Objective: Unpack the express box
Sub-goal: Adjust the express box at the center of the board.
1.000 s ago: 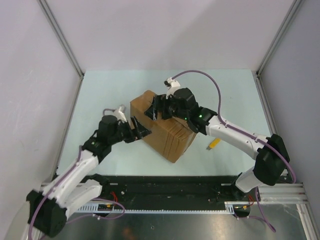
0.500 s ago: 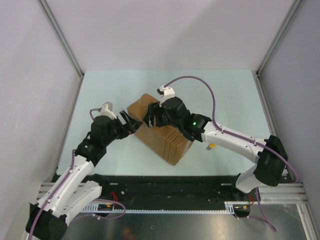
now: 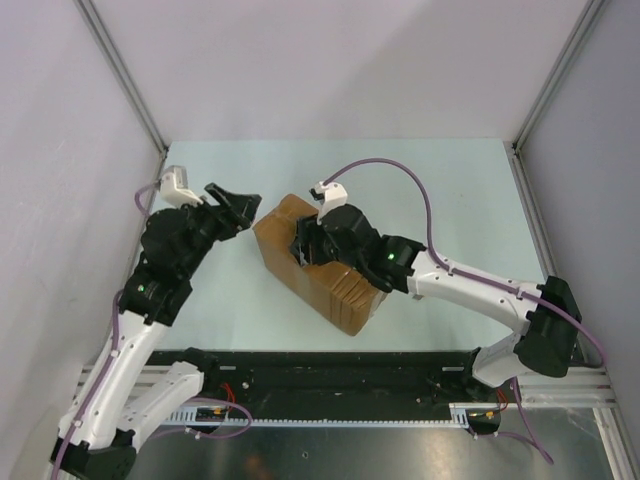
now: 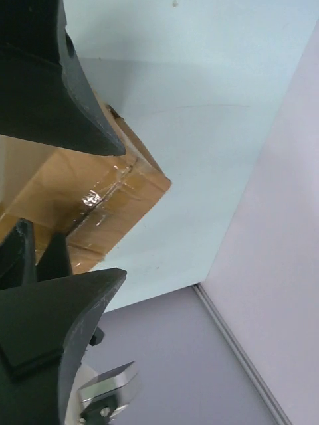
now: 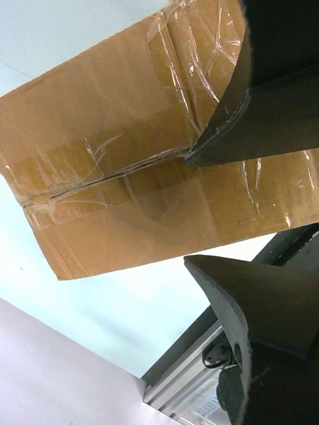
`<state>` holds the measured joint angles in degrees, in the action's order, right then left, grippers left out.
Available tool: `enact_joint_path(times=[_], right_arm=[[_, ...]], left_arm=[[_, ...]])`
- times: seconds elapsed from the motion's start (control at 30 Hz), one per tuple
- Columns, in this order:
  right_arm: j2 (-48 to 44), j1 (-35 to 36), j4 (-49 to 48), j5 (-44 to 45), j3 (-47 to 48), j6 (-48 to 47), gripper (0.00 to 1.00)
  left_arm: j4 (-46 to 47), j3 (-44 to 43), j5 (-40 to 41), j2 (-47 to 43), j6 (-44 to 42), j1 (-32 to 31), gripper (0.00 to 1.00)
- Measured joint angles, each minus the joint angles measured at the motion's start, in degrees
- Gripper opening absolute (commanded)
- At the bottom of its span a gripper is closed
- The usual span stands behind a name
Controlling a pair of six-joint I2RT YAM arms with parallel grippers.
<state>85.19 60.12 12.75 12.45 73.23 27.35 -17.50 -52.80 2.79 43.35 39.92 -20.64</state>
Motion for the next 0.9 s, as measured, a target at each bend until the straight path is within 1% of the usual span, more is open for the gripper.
enact_joint_path(times=[0.07,0.3,0.5,0.7,0.77,0.83,0.9], right_arm=[[-0.44,-0.13,0.66,0.04,-0.04,0.0,0.61],[-1.88,-0.35,0.94,0.17,-0.52,-0.04,0.63],[-4.81,-0.68,2.32,0.26,-1.25,-0.28,0.66],[-8.2,-2.19,4.52,1.57,-1.49,-0.46,0.68],[-9.38,-3.19,6.05,2.8,-1.51,-0.5,0.74],[-10.08,-4.87,7.67,4.55,-1.53,-0.72,0.75],[-10.16,-7.56,9.46,5.2,-1.53,-1.25,0.74]], left_arm=[[1.14,-1.46,-0.5,2.51,0.07,0.02,0.73],[0.85,-1.46,-4.46,10.8,0.09,0.04,0.73],[0.74,-1.2,-7.82,11.32,-0.04,0.04,0.73],[1.11,1.4,-10.73,11.8,-1.36,0.04,0.73],[1.18,2.34,-11.41,12.28,-1.99,0.04,0.74],[1.14,3.45,-11.89,12.5,-2.75,0.04,0.76],[1.16,4.76,-12.0,12.68,-3.72,0.04,0.76]])
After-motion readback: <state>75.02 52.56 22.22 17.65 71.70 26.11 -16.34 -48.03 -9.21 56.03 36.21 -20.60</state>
